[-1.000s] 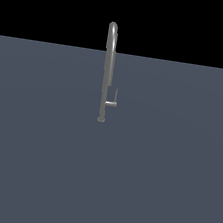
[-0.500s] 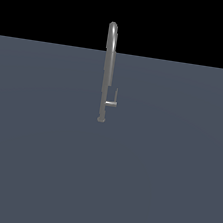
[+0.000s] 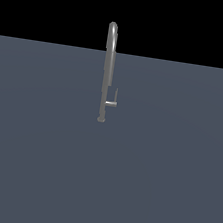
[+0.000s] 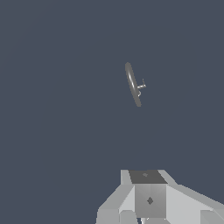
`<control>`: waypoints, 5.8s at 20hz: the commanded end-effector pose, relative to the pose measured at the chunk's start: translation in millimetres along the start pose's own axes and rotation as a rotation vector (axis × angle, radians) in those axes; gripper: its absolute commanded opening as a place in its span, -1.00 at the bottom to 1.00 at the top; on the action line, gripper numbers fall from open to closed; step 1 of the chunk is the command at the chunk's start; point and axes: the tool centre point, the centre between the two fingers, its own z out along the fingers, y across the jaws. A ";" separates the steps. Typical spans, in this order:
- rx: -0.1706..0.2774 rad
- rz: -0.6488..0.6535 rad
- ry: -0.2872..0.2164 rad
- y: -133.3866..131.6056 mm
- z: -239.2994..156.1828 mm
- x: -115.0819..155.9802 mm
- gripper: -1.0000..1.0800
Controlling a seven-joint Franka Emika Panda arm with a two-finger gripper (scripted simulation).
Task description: Turn on the faucet by rotating a designated handle.
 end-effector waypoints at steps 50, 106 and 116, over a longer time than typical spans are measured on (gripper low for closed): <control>0.984 0.958 -0.681 215.7 198.6 269.0 -1.00; 0.661 1.411 -1.249 140.9 530.5 234.8 -1.00; 0.662 1.416 -1.246 141.6 524.2 224.9 -1.00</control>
